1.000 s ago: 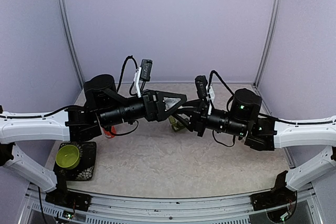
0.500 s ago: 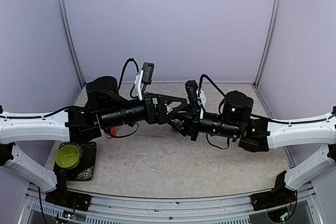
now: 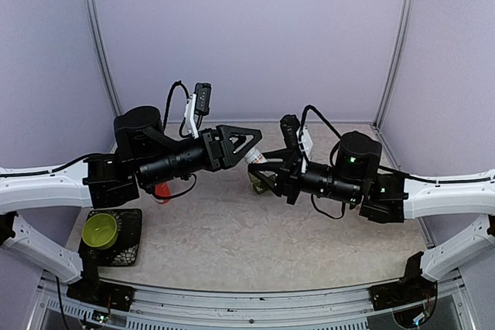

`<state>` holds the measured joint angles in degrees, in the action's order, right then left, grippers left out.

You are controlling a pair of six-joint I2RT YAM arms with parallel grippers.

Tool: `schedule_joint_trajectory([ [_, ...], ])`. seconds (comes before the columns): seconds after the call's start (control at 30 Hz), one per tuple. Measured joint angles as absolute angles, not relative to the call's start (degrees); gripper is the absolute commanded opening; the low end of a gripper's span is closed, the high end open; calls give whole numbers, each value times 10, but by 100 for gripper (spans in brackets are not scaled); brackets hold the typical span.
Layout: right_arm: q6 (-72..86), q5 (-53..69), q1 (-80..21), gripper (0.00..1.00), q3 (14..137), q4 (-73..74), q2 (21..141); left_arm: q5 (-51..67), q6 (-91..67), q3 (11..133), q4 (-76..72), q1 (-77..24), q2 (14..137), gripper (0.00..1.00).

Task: Sort the pills into containers
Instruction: Screw the lid of the pill bottle onto the pill bottle.

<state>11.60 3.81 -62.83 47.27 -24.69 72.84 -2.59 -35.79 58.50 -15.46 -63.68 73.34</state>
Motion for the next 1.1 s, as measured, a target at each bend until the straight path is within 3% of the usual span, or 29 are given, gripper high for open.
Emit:
schedule_joint_trajectory([
  [0.4,77,-10,-628,0,472,-221,705,-22,-411,643,-57,-614,767,69],
  [0.93,47,-45,-637,0,472,-199,703,0,-430,661,-20,-607,785,35],
  [1.03,45,-50,-637,0,472,-199,703,3,-431,661,-20,-607,787,34],
  [1.1,43,-52,-637,0,472,-197,703,6,-431,661,-20,-605,788,40],
])
